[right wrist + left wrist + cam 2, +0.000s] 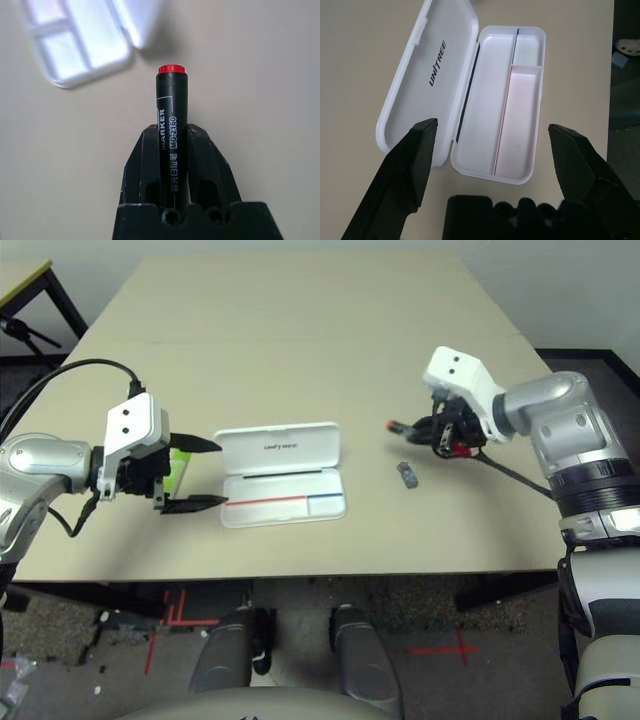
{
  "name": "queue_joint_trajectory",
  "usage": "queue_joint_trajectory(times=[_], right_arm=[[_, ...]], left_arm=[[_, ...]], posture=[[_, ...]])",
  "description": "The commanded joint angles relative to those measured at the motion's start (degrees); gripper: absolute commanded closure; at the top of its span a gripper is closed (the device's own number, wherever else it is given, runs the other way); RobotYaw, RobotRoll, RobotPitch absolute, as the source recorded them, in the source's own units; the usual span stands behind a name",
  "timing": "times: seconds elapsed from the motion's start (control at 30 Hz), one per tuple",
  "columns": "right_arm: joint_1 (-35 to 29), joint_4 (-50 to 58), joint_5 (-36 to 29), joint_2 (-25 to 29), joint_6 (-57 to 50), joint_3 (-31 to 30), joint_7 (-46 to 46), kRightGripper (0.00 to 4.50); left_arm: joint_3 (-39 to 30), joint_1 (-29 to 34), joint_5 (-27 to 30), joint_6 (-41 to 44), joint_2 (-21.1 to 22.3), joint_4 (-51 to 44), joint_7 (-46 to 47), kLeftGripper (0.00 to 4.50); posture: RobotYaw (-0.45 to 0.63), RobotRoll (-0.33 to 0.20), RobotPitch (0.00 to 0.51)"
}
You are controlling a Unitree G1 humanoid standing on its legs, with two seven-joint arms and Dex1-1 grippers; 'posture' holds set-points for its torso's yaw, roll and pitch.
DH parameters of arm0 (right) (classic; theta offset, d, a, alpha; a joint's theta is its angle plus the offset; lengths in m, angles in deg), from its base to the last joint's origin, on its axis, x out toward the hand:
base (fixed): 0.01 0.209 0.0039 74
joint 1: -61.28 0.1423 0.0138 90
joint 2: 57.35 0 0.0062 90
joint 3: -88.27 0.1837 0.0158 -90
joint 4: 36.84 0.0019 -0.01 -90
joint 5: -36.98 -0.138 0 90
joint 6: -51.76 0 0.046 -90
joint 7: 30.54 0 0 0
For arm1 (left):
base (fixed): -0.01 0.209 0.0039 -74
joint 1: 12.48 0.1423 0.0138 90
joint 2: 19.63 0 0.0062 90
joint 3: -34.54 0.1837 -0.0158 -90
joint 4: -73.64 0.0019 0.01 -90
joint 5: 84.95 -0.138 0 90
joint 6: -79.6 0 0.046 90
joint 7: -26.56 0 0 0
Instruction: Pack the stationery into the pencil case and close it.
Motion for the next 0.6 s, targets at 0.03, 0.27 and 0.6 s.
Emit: queue_joint_trajectory(times=[0.03,0.27,0.6], right_arm=[[0.55,3.77,-0.64,-1.31,0.13,-1.8,2.93,4.0],[0.16,8.32,0.33,-6.09,-1.05,-6.45,5.8,4.0],[1.2,11.57,-1.19,-14.22,-3.01,-7.23,2.88,4.0]], left_arm=[[-0.27,0.51,-0.18,0.06,0.64,-0.06,-0.07,0.0],[0.13,0.49,-0.55,0.1,0.58,-0.04,0.18,0.0],[0.06,0.87,-0.6,0.58,0.52,-0.67,0.88,0.0]], posture=[[0.03,0.0,0.102],[0.03,0.0,0.097],[0.04,0.0,0.1]])
